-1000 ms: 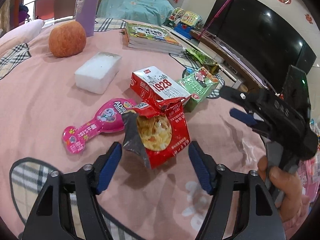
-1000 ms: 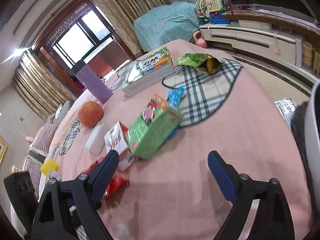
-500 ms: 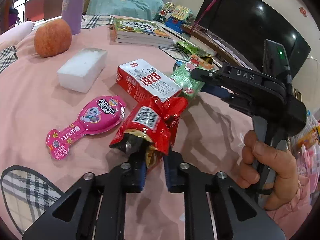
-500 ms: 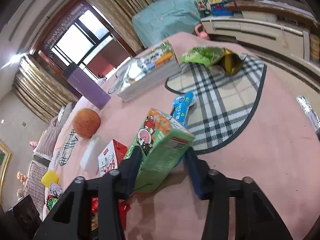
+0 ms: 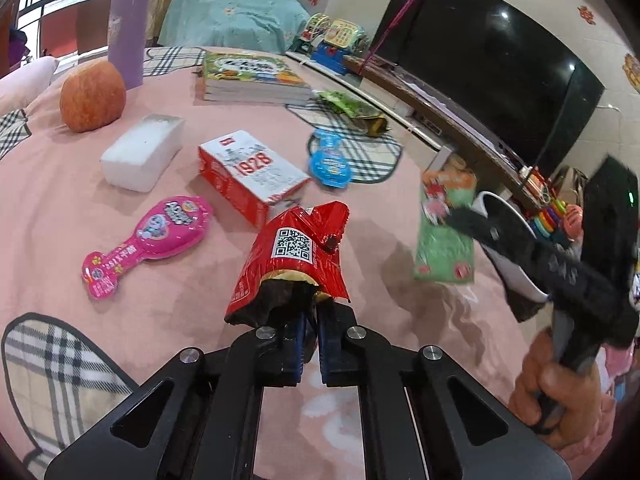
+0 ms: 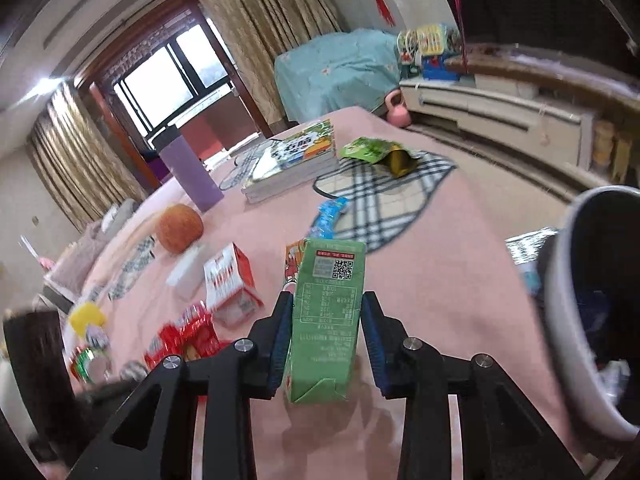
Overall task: Collect trash
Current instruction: 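Carry the red chip bag and green juice box over the bin and open both tools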
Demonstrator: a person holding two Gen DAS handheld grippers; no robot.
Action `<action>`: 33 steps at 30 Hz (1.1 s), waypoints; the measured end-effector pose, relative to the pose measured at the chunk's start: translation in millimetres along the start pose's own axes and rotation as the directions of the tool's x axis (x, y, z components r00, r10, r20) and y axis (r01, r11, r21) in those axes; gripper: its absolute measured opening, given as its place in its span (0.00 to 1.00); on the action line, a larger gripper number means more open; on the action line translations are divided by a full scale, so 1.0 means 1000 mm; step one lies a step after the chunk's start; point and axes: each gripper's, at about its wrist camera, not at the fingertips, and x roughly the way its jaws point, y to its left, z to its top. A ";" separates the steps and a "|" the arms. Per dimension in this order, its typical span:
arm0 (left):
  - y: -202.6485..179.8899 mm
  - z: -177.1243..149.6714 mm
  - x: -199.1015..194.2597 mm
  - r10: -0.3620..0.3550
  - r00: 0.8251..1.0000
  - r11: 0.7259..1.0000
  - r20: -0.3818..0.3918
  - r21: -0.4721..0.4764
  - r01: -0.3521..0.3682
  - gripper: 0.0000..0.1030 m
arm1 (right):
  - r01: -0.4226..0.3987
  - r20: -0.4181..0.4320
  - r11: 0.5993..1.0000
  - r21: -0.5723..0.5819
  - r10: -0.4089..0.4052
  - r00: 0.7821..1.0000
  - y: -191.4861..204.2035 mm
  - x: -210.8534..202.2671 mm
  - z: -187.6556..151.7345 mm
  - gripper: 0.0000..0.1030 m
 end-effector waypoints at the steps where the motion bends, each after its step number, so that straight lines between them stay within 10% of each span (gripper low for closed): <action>1: -0.003 -0.001 -0.002 -0.009 1.000 1.000 0.002 0.003 0.009 0.04 | 0.006 0.003 1.000 -0.010 -0.006 1.000 -0.003 -0.010 -0.005 0.34; 33: -0.140 -0.014 0.004 -0.153 0.986 0.968 -0.061 0.192 0.162 0.04 | 0.127 0.193 0.977 0.172 -0.160 0.968 -0.084 -0.140 -0.051 0.33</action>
